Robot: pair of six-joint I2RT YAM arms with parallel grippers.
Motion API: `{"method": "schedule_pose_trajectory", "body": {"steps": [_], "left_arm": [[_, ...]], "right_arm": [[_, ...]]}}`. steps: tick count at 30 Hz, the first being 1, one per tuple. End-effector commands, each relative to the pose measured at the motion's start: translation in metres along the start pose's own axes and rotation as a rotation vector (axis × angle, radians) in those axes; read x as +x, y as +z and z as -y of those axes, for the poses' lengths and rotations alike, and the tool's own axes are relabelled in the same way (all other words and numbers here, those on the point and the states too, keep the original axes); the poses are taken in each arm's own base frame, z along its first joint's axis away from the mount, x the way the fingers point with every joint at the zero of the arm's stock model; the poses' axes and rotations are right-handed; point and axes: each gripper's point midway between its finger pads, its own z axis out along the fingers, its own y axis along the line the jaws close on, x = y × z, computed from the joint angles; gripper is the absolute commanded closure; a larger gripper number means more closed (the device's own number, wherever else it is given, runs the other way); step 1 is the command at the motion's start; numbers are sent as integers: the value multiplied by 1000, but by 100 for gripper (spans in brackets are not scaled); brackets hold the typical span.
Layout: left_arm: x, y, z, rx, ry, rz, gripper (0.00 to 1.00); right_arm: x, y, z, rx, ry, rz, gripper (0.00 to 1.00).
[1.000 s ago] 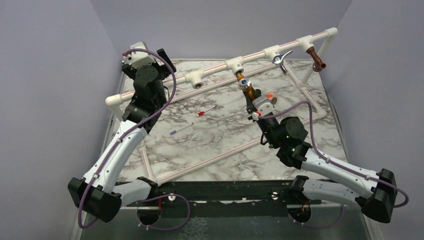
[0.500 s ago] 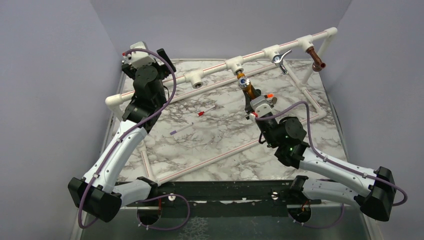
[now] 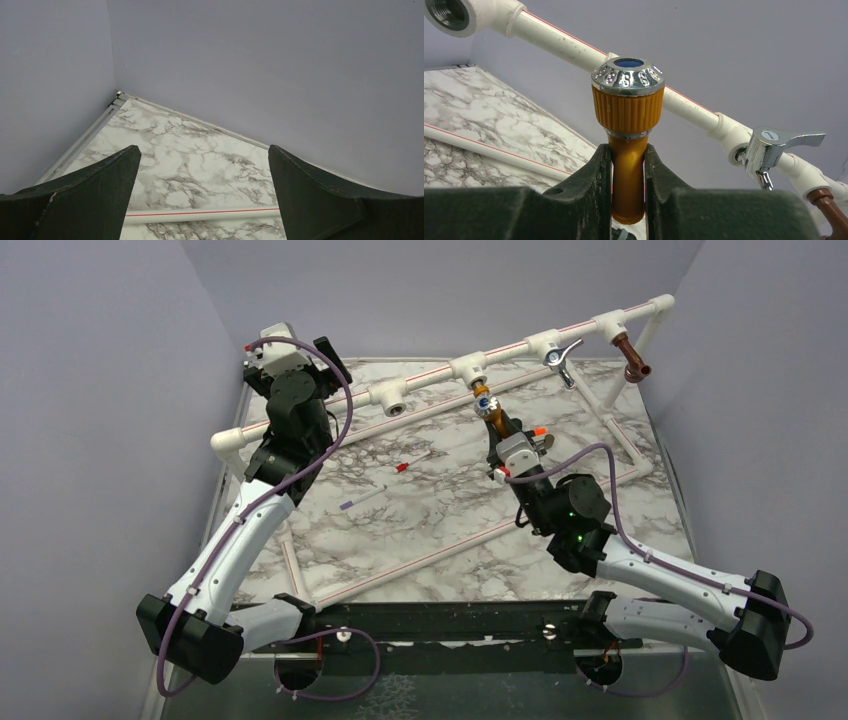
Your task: Install the water faucets
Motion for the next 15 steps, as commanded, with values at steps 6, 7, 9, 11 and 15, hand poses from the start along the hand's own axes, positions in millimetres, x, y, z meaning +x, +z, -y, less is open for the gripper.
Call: {"method": "schedule_pose_trajectory", "body": {"steps": [6, 7, 9, 11, 15], "left_arm": [[127, -24, -37, -41, 320, -382, 1], [127, -25, -37, -42, 321, -383, 1], [127, -24, -37, -42, 321, -383, 1], [127, -24, -37, -41, 320, -382, 1], [127, -24, -37, -42, 321, -383, 1]], "right_arm": [[-22, 2, 20, 60, 14, 61, 99], [-22, 2, 20, 61, 10, 59, 99], [-23, 1, 21, 64, 10, 61, 99], [-24, 1, 22, 65, 12, 63, 99], [-26, 1, 23, 62, 13, 69, 99]]}}
